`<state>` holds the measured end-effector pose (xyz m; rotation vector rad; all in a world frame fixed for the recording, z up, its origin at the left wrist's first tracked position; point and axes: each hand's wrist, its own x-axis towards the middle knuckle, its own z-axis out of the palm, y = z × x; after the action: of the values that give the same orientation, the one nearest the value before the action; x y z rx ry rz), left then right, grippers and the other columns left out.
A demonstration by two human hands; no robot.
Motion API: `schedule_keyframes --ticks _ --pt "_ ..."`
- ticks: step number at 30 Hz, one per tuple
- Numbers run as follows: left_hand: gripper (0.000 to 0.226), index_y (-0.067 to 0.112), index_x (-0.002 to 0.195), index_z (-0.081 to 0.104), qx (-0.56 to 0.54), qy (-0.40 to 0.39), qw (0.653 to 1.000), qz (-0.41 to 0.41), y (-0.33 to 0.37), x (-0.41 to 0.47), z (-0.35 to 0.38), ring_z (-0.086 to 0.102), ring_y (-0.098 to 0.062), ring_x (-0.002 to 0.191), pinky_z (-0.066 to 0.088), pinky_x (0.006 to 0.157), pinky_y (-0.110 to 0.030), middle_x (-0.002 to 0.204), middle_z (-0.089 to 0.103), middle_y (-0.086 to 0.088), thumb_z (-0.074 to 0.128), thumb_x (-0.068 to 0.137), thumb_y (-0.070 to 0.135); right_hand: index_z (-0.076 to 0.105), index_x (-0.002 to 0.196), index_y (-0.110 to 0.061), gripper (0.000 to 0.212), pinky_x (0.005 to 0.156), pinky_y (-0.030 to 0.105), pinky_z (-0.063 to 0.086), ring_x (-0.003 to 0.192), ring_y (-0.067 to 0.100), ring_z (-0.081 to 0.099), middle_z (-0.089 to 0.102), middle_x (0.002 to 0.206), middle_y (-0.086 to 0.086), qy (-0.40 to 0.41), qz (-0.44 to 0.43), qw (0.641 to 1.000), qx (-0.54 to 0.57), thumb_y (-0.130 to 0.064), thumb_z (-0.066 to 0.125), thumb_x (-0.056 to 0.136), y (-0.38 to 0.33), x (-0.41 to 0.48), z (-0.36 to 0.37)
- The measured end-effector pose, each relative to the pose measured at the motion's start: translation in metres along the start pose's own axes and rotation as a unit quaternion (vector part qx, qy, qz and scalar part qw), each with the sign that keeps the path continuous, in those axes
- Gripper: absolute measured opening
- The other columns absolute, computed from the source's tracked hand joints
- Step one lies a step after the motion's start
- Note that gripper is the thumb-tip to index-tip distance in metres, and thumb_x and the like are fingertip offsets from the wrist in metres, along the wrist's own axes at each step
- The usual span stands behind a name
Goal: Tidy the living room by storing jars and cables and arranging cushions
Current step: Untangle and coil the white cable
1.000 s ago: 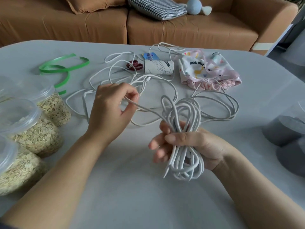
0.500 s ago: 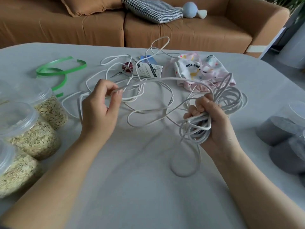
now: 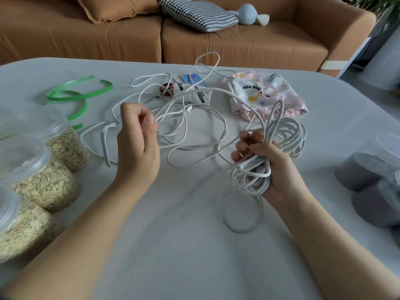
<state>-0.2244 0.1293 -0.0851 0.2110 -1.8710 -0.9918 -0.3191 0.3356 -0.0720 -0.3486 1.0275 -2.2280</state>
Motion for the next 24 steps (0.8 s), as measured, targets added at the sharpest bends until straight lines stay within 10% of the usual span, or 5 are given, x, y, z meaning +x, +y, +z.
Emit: schedule_keyframes --ticks 5,10,18,24 --pt "0.013 0.004 0.09 0.053 0.071 -0.075 0.994 0.029 0.008 -0.01 0.008 0.046 -0.01 0.062 0.037 0.062 -0.014 0.068 0.05 0.008 0.051 0.097 0.015 0.054 0.066 -0.016 0.026 0.092 0.038 0.053 0.117 0.028 0.061 0.067 0.119 0.015 -0.062 0.003 0.998 -0.013 0.008 0.044 0.069 0.004 0.0 0.003" --pt "0.02 0.01 0.084 0.06 0.074 -0.178 0.979 0.072 0.013 -0.017 0.014 0.047 -0.004 0.06 0.041 0.058 -0.022 0.064 0.05 0.017 0.057 0.092 0.028 0.053 0.069 -0.017 0.018 0.105 0.049 0.043 0.128 0.033 0.052 0.057 0.134 0.02 -0.114 0.012 0.993 -0.04 0.0 0.055 0.065 0.006 0.0 0.003" --pt "0.027 0.013 0.087 0.065 0.066 -0.265 0.956 0.108 0.015 -0.021 0.015 0.061 -0.012 0.069 0.049 0.062 -0.035 0.076 0.065 0.008 0.058 0.089 0.04 0.057 0.079 -0.017 0.029 0.078 0.038 0.056 0.078 0.019 0.063 0.058 0.087 0.005 -0.072 0.01 0.997 0.023 0.006 0.052 0.063 0.005 -0.001 0.004" --pt "0.023 0.008 0.082 0.063 0.121 -0.291 0.934 0.167 0.001 -0.01 0.012 0.056 -0.021 0.073 0.044 0.071 -0.035 0.076 0.06 0.002 0.055 0.093 0.026 0.044 0.128 -0.012 0.076 0.067 0.025 0.048 0.059 0.011 0.042 0.041 0.068 -0.002 -0.085 0.011 0.994 0.064 0.003 0.062 0.055 -0.004 0.002 0.0"
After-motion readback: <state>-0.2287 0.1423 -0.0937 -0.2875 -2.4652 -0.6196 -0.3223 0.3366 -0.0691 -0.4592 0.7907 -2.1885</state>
